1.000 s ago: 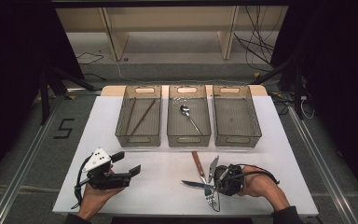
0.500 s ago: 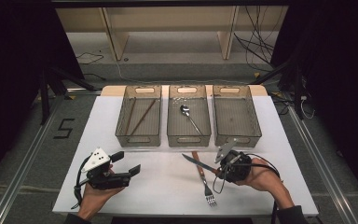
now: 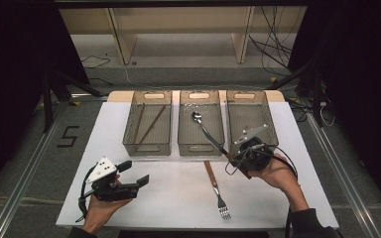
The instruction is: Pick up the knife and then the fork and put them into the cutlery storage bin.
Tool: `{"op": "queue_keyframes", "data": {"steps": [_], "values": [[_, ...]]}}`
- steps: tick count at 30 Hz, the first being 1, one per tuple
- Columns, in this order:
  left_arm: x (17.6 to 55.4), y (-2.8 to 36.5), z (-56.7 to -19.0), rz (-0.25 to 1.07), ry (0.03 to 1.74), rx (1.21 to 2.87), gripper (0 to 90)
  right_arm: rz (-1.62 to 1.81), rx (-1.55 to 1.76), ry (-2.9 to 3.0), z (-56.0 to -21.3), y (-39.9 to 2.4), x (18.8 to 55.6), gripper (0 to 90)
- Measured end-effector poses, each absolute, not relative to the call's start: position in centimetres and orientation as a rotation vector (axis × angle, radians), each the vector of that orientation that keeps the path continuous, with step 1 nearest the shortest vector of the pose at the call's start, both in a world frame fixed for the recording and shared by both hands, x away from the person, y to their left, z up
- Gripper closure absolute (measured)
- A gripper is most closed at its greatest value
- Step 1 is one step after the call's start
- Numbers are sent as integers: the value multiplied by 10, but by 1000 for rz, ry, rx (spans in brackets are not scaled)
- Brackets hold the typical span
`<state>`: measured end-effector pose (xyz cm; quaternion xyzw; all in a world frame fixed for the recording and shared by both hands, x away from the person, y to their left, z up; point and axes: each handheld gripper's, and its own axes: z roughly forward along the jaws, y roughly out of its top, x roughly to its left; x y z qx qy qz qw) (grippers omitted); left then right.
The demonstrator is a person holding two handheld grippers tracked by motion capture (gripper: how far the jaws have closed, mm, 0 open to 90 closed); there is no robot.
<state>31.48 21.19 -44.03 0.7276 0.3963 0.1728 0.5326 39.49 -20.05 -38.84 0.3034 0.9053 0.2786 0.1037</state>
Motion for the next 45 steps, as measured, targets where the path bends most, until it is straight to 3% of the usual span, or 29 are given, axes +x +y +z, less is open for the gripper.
{"op": "queue_keyframes", "data": {"steps": [24, 45], "values": [[314, 213, -440, 419, 938, 1724, 153, 957, 1385, 2345, -358, -225, 477, 772], [314, 212, -439, 418, 930, 1720, 153, 880, 1614, 2252, -378, -233, 517, 771]]}}
